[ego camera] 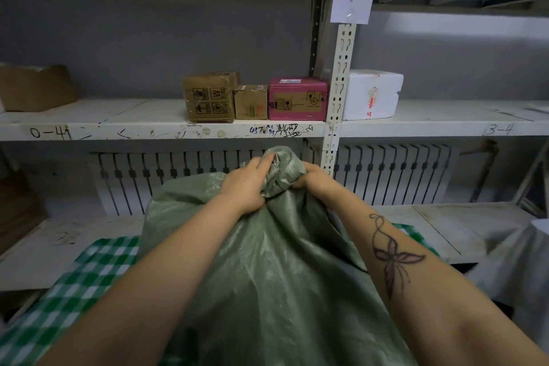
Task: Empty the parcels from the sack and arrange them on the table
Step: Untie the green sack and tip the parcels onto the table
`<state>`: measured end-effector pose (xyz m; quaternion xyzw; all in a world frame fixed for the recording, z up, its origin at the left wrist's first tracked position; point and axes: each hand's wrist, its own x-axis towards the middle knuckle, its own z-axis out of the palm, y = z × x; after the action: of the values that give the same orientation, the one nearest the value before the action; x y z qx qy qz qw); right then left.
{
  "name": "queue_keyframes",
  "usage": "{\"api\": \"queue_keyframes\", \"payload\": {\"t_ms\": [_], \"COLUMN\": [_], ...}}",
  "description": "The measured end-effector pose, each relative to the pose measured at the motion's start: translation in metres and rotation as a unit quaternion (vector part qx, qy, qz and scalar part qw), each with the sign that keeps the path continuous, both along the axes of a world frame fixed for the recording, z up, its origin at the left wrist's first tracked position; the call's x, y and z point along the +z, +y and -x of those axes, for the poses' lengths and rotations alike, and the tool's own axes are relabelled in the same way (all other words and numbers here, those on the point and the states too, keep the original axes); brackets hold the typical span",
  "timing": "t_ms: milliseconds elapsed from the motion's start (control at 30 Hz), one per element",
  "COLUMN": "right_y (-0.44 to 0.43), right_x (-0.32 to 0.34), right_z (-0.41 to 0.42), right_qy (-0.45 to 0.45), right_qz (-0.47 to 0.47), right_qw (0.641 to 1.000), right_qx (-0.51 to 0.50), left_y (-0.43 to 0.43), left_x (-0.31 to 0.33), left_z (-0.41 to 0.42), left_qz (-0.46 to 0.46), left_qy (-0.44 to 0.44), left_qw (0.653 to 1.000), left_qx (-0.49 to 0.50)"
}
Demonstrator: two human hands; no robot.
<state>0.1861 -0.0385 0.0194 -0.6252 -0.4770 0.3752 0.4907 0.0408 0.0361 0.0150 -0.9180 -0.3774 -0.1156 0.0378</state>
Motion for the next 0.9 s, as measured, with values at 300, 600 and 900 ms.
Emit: {"api": "queue_keyframes", "payload": {"t_ms": [300, 600, 900], "right_y": [0.0, 0.007, 0.009], "right_x": [-0.016, -0.027, -0.019], "right_z": [0.006, 0.012, 0.019], "right_qy": [-0.468, -0.503, -0.303], "right_qz": [0.046, -0.019, -0.092], "right_qw": [0.882, 0.858, 0.934], "right_qx": [-0.004, -0.104, -0.166], "left_y": [0.009, 0.011, 0.003], "left_x": [-0.003, 0.011, -0.005], "left_z": [0.005, 0.02, 0.023], "left_qz": [0.016, 0.133, 0.196], "left_qy": [-0.111, -0.113, -0.116], "left_qw": [0.994, 0.984, 0.966], "left_qx": [0.018, -0.027, 0.121]}}
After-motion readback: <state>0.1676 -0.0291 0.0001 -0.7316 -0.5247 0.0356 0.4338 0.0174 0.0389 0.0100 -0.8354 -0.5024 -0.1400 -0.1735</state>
